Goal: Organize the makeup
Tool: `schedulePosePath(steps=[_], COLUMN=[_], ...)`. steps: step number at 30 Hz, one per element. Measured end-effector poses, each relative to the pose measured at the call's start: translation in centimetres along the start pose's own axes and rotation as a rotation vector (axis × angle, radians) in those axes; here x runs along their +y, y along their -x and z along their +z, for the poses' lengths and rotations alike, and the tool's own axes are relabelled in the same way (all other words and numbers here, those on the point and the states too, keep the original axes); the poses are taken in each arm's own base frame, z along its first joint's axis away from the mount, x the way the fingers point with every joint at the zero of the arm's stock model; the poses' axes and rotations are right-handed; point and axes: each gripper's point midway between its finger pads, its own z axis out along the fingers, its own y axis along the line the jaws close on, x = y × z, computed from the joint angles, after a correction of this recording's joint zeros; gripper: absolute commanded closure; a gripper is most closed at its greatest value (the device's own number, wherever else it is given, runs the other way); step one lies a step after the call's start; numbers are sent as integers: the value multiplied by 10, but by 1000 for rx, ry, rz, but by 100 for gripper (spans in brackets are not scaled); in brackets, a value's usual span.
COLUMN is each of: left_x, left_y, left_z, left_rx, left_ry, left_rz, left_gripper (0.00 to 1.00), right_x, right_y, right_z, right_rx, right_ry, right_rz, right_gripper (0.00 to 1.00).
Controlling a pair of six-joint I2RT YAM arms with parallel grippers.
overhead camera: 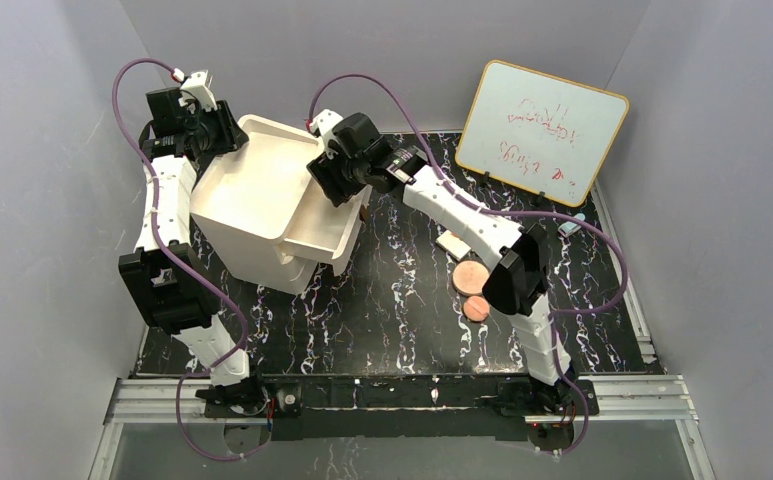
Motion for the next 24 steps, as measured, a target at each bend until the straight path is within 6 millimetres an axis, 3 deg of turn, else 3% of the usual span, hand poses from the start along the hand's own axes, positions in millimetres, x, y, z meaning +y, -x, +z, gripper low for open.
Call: schedulePosePath(steps=[2,9,13,18,22,24], left_x=[0,0,0,0,0,0], left_y=[0,0,0,0,0,0], left_z=[0,0,0,1,1,1], left_rx=[0,0,0,-1,-1,-1], left_ry=[0,0,0,-1,-1,-1], left_rz=[0,-4,-7,-7,-7,-7], left_gripper=[65,64,64,63,63,63], right_x=[0,-8,-21,-46,-80,-101], right_y=[-3,2,8,30,49,46], right_z=[3,7,-3,-53,-110,-128], right_rx=[8,-36,-90,-216,-330,-343], right_ry=[1,-50,-120,-250,-380,-406], right_rz=[1,-17,-37,-44,-8,13], right_gripper=[2,1,1,1,1,1])
